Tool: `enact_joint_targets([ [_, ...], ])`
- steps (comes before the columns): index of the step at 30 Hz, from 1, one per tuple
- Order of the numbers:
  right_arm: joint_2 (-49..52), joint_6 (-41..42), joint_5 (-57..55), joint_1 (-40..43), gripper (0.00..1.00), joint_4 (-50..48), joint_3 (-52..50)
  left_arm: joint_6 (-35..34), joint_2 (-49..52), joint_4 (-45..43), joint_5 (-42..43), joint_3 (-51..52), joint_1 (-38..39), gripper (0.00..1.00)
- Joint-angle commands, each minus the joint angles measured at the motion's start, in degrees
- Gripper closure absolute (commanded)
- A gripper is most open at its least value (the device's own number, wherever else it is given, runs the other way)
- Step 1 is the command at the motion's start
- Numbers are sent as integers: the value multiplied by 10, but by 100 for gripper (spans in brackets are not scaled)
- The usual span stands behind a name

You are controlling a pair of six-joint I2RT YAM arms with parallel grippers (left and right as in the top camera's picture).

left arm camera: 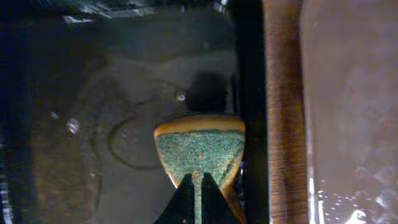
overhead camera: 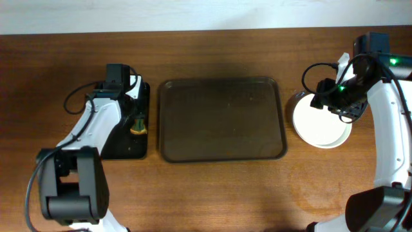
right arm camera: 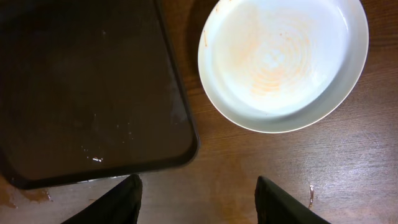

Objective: Clean dirty plates on tray and stack at the side
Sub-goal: 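Lower the sponge into the black tray and open the left gripper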

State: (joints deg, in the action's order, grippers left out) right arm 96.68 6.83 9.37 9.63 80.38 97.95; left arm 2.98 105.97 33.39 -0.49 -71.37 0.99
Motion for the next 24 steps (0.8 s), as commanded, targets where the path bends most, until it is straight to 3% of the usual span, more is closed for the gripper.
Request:
enact_joint_targets([
  [1, 1, -6, -1, -3, 41, 0, -3, -15, 59, 9, -4, 3, 1, 100],
  [5, 1, -6, -1, -3, 43, 2, -3, -26, 131, 18, -11, 4, 0, 100],
  [6, 1, -7, -1, -3, 43, 2, -3, -26, 134, 20, -11, 4, 0, 88],
  [8, 1, -6, -1, -3, 43, 3, -3, -26, 128, 23, -13, 0, 1, 75],
  [10, 1, -6, -3, -2, 43, 4, -3, -26, 105, 37, -13, -13, 1, 53],
  [15, 1, -6, -10, -3, 43, 4, -3, -26, 25, 57, -6, -28, 1, 42],
  [17, 1, -6, -10, -3, 43, 4, -3, -26, 17, 78, 30, -28, 1, 50],
  [18, 1, -6, -10, -3, 43, 4, -3, -26, 17, 94, 84, -27, 1, 63],
  [20, 1, -6, -10, -2, 43, 4, -3, -26, 17, 104, 114, -27, 1, 64],
  [24, 1, -6, -10, -3, 43, 4, -3, -26, 18, 110, 88, -15, 1, 71],
])
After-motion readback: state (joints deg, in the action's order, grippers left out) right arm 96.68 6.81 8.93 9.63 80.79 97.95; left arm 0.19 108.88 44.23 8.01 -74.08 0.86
